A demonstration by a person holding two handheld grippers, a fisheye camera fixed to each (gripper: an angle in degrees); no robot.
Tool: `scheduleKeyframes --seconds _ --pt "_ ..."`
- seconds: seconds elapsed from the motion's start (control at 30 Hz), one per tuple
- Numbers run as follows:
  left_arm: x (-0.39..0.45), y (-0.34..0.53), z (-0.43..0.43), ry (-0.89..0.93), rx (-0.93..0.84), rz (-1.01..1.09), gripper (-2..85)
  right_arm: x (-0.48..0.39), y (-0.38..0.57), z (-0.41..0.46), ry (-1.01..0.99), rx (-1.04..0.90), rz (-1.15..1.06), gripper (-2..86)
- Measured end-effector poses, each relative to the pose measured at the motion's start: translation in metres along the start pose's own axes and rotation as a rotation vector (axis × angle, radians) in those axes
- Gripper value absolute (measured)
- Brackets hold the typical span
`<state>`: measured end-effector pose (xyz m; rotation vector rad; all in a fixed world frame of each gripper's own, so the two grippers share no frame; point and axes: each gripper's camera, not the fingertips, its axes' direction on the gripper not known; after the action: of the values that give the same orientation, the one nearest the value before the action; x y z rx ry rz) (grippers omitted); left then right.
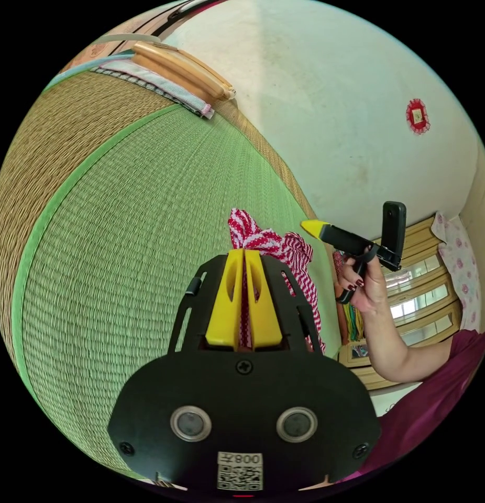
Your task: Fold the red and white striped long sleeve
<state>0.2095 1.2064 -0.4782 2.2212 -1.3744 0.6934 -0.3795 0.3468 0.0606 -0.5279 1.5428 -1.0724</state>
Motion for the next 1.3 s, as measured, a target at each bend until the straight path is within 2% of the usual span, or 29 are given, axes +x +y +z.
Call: scheduleKeyframes --seconds 0.13,0.3,0.47,0.63,0.7,0.83,1.07,1.17,1.3 --pt "0.006 -0.001 0.0 -0.003 -0.004 -0.003 0.3 -0.002 0.025 0.007 0.037 -0.025 -0.009 0.6" --pt "0.018 -0.001 0.002 -0.018 -0.019 -0.003 0.2 0.003 0.041 0.07 0.165 -0.178 0.006 0.1" --pt "0.031 0.0 -0.002 -0.022 -0.009 -0.001 0.6 0.011 0.038 0.064 0.188 -0.083 0.046 0.1" --pt "0.078 0.012 -0.013 0.024 0.012 0.117 1.8 0.036 0.04 0.088 0.14 -0.12 0.083 0.0" --pt "0.1 0.019 -0.004 0.014 -0.054 0.189 1.9 0.042 0.046 0.093 0.11 -0.113 0.104 0.0" --pt "0.119 0.034 0.021 -0.18 -0.22 0.236 0.9 0.043 0.055 0.101 0.099 -0.113 0.107 0.0" --pt "0.143 0.044 0.0 -0.113 -0.154 0.213 0.2 0.039 0.09 0.06 -0.016 -0.028 0.058 0.1" --pt "0.161 0.054 0.0 -0.112 -0.174 0.248 0.2 0.045 0.129 0.048 0.047 -0.026 0.071 0.1" --pt "0.17 0.07 0.008 -0.174 -0.243 0.259 0.1 0.081 0.164 0.076 0.103 -0.119 0.156 0.0"
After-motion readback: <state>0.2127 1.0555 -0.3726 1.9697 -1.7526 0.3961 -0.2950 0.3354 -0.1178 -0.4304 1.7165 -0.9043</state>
